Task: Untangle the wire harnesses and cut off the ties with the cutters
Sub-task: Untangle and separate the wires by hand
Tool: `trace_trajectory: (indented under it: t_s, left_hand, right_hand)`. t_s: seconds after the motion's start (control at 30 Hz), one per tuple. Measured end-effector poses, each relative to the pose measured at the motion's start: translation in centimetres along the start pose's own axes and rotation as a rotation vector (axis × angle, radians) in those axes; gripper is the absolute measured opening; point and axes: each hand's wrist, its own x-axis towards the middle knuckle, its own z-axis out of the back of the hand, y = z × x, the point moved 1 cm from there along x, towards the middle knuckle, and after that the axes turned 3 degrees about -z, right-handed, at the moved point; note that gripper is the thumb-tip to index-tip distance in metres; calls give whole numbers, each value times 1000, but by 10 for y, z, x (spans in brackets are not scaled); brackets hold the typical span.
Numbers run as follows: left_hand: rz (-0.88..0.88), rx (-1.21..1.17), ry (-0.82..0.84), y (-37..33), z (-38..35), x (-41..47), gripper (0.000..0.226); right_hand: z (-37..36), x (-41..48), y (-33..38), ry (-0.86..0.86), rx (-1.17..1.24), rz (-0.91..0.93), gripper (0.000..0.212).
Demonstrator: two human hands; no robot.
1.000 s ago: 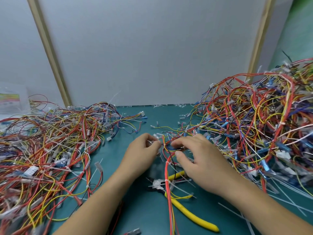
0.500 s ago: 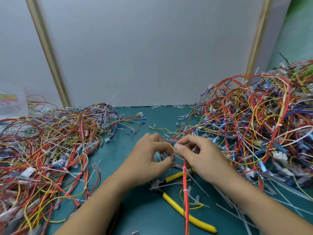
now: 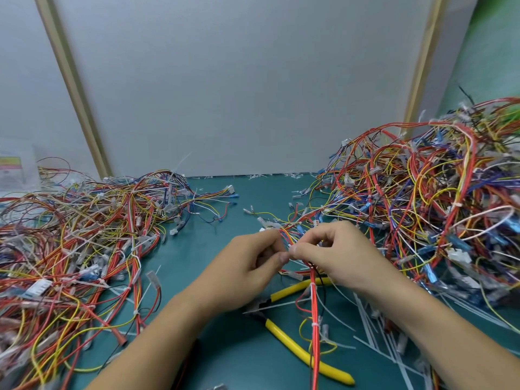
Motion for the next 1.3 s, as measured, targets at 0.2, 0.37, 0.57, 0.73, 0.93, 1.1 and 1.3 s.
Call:
trace_trajectory:
  t_s: [0.2, 0.37, 0.57, 0.73, 0.93, 1.1, 1.3]
  left_hand:
    - [25, -4, 48, -8, -4, -1, 30]
    - [29, -4, 33, -15, -4, -2, 33]
    - [10, -2, -12, -16, -5, 0, 40]
    - [-26, 134, -222, -7, 7, -2, 26]
    - [-2, 163, -369, -3, 12, 6, 29]
    - [206, 76, -140, 7, -1, 5, 33]
    - [282, -11, -191, 7, 1, 5, 25]
  right_hand:
    - [-6, 2, -5, -9, 31, -12, 21]
    - [-12, 5, -8, -65, 12, 33, 35]
    - [-7, 8, -10, -65, 80, 45, 26]
    - [-9, 1, -9, 21, -81, 133, 17]
    - [-38, -25, 12, 192, -563, 422, 41]
    - [-31, -31, 22, 78, -390, 506, 24]
    - [6, -8, 12, -469, -3, 297, 24]
